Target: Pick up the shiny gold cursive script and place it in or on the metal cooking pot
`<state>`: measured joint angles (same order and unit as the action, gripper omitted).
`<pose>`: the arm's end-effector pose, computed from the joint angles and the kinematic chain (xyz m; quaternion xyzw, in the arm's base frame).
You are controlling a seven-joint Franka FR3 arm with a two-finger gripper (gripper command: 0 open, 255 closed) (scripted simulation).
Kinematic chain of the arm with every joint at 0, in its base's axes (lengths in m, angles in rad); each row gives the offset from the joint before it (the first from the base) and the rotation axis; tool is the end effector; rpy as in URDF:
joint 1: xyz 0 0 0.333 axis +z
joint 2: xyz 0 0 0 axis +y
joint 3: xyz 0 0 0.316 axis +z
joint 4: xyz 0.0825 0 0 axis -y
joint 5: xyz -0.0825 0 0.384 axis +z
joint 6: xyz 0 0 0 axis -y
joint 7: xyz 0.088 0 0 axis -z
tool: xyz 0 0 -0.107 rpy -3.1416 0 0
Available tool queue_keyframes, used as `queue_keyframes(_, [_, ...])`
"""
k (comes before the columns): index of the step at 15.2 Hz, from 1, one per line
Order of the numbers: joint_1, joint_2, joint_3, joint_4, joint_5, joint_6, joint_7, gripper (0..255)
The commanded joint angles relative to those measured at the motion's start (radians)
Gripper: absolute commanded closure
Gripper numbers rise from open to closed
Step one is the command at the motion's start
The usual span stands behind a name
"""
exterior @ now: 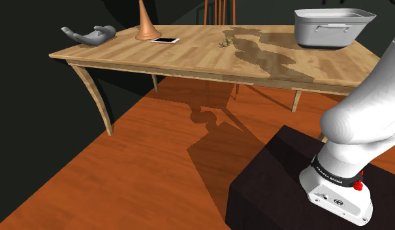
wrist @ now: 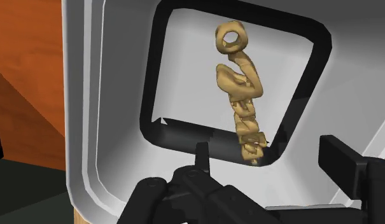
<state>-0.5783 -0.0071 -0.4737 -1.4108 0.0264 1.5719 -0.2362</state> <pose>0.2742 -0.4769 0.7037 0.9150 -0.3944 0.0757 0.0384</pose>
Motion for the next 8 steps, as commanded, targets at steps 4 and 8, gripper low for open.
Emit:
queue_keyframes(4, [0.0,0.0,0.0,0.0,0.0,0.0,0.0,0])
queue_keyframes(8, [-0.019,0.066,-0.017,0.214,0.037,-0.156,-0.02,0])
